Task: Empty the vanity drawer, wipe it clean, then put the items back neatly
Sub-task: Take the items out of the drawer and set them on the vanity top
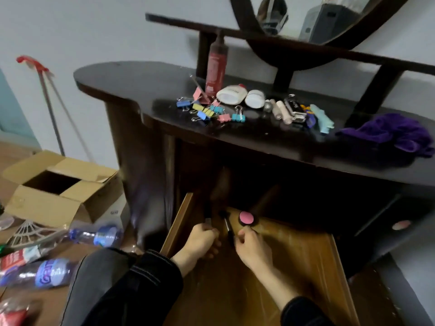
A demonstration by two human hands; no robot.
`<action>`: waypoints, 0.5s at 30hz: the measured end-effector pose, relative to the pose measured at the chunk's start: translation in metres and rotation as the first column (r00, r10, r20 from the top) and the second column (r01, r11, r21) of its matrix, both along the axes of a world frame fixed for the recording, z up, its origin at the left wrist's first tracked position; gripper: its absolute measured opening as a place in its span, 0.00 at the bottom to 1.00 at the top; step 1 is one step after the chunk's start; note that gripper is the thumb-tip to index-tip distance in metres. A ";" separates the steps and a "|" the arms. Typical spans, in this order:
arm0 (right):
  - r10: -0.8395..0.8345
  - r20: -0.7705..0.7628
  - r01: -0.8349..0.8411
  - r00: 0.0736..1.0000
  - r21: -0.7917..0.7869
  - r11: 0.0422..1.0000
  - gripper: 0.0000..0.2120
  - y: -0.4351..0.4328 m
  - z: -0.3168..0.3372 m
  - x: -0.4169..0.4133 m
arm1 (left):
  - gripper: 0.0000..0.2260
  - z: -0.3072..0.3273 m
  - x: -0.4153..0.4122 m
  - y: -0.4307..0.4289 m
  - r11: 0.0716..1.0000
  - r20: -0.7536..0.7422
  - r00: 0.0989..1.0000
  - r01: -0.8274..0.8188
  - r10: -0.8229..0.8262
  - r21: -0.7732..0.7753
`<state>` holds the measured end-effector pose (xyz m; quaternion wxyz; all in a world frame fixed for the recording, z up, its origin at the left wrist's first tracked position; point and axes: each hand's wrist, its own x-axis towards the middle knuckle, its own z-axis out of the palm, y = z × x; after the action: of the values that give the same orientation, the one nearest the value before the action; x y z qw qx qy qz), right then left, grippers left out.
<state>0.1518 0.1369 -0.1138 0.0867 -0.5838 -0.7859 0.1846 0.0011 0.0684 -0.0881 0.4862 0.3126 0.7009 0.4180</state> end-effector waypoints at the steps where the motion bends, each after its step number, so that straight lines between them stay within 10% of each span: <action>1: -0.001 0.039 0.001 0.999 0.002 1.000 0.09 0.002 -0.004 -0.010 | 0.05 0.000 -0.002 0.002 1.000 0.006 1.000 -0.018 0.018 0.009; 7: -0.053 0.248 0.043 0.967 0.046 0.998 0.09 0.008 -0.023 -0.041 | 0.08 -0.007 -0.012 0.005 0.996 0.056 0.994 -0.089 0.090 -0.026; 15: -0.070 -0.208 0.038 0.976 -0.158 0.987 0.07 -0.006 -0.015 -0.022 | 0.10 -0.010 -0.011 0.008 0.994 0.031 0.994 -0.101 0.102 -0.043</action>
<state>0.1293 0.1312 -0.1286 0.1302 -0.5868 -0.7394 0.3033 -0.0102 0.0764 -0.0984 0.4822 0.2594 0.7163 0.4325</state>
